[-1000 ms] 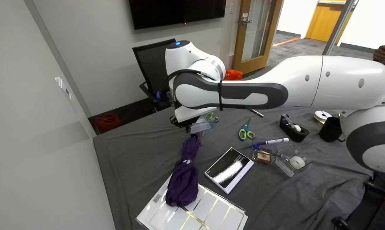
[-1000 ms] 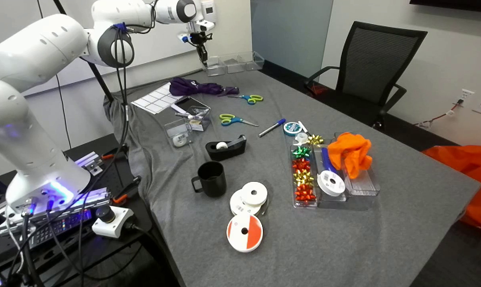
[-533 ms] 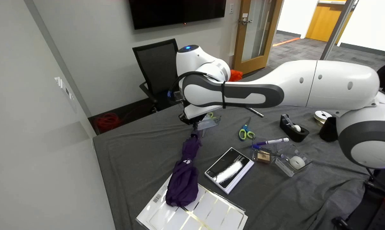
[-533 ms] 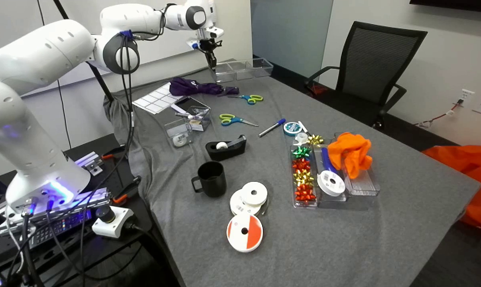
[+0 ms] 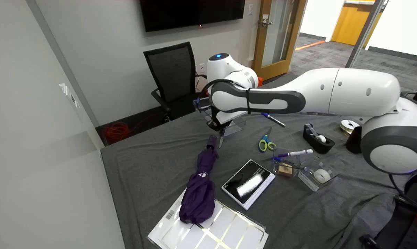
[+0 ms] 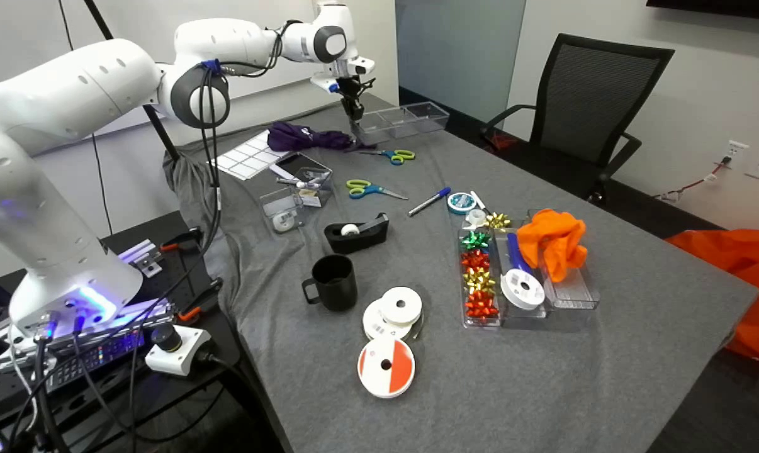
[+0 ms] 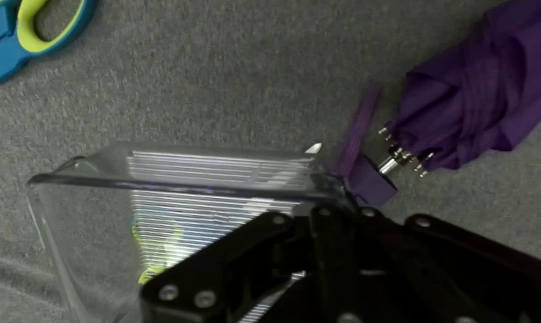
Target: Move the purple umbrella forward and move the clear case to the right
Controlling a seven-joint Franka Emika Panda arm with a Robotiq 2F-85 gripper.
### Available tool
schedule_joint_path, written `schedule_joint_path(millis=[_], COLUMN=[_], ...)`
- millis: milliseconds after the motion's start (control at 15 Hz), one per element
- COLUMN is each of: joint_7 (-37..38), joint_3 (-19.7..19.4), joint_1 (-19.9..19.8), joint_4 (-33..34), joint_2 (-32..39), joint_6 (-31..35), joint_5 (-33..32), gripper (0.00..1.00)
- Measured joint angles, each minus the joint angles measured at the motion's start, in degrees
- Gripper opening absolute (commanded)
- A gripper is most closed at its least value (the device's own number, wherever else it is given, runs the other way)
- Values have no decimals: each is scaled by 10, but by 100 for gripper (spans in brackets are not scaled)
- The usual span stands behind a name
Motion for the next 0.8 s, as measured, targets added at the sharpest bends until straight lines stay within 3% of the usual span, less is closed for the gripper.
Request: schedule_joint_path(millis=[667, 733, 800], joint_7=[-140, -149, -160], joint_3=[0, 0, 0], joint_1=[-12, -13, -14], joint_4=[0, 0, 0], joint_2=[36, 36, 37], joint_6=[25, 27, 29], joint_5=[5, 4, 3], gripper=[1, 29, 29])
